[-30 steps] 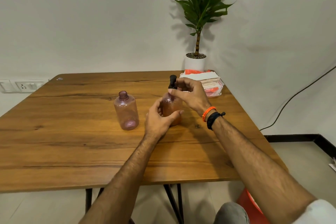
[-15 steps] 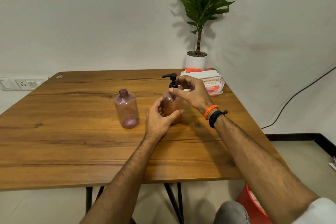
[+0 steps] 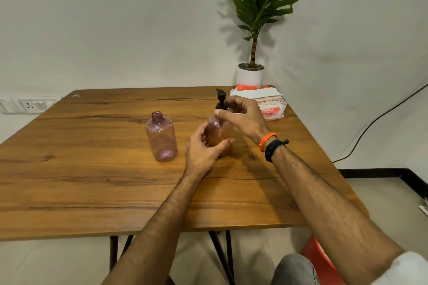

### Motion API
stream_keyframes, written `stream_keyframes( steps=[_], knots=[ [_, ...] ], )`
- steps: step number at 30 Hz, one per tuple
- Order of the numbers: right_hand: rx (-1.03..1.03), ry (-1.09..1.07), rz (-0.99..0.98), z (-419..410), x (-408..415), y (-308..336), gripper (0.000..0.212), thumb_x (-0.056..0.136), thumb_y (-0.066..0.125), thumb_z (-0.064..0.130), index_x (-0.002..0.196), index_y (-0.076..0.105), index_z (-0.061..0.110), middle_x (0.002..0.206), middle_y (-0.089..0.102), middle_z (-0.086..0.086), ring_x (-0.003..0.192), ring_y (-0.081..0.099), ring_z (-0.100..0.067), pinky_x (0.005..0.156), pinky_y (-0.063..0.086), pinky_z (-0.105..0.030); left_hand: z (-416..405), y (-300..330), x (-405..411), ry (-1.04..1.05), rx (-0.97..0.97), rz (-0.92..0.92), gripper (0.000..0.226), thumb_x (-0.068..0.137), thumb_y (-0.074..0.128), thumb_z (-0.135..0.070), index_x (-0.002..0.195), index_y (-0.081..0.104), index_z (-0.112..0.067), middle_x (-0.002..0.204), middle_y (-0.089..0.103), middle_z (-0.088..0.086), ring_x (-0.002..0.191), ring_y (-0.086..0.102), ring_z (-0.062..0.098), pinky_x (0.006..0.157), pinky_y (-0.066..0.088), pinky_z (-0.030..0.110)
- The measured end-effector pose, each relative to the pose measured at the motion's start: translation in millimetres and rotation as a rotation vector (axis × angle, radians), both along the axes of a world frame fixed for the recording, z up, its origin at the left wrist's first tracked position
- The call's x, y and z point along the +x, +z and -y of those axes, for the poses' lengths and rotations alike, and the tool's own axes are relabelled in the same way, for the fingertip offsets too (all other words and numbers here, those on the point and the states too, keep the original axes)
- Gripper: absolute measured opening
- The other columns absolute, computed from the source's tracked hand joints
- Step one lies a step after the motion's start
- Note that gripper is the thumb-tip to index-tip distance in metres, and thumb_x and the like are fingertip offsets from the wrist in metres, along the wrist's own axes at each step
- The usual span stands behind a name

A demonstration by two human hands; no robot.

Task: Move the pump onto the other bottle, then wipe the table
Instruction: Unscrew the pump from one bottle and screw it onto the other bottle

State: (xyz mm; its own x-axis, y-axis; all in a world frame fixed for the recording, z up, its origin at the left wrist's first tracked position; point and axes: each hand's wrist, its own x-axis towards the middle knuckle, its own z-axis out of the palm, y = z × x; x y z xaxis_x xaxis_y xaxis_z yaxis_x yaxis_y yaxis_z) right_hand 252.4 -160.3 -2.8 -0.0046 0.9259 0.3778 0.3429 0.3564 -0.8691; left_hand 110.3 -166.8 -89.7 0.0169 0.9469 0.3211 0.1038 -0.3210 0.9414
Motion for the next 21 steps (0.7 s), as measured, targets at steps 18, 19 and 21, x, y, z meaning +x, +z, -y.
stream_keyframes(
  steps=[18, 19, 21],
  knots=[
    [-0.042, -0.005, -0.091, -1.9, -1.0, -4.6, 0.035, 0.075, 0.082, 0.022, 0.107, 0.07, 0.01, 0.104, 0.072, -0.008, 0.101, 0.066, -0.025, 0.089, 0.056, -0.041, -3.7, -4.3, -0.4, -0.001, -0.013, 0.007, 0.075, 0.062, 0.089, -0.045, 0.128, 0.058, -0.024, 0.122, 0.068, -0.005, 0.113, 0.065, 0.01, 0.096, 0.056, 0.041],
    [-0.042, -0.018, -0.089, -2.0, -1.8, -4.2, 0.035, 0.072, 0.084, 0.024, 0.103, 0.07, 0.013, 0.101, 0.073, -0.005, 0.099, 0.067, -0.023, 0.086, 0.058, -0.034, -3.8, -4.2, -0.1, -0.001, -0.011, 0.005, 0.075, 0.062, 0.088, -0.045, 0.127, 0.059, -0.024, 0.122, 0.068, -0.005, 0.113, 0.065, 0.01, 0.096, 0.056, 0.041],
    [-0.048, -0.067, -0.088, -1.4, -5.5, -2.6, 0.036, 0.064, 0.088, 0.033, 0.092, 0.067, 0.023, 0.094, 0.072, 0.004, 0.092, 0.068, -0.014, 0.076, 0.056, -0.022, -2.9, -3.5, 0.1, 0.003, -0.01, -0.007, 0.076, 0.061, 0.088, -0.047, 0.128, 0.058, -0.026, 0.123, 0.067, -0.007, 0.114, 0.064, 0.01, 0.097, 0.056, 0.04]
  ],
)
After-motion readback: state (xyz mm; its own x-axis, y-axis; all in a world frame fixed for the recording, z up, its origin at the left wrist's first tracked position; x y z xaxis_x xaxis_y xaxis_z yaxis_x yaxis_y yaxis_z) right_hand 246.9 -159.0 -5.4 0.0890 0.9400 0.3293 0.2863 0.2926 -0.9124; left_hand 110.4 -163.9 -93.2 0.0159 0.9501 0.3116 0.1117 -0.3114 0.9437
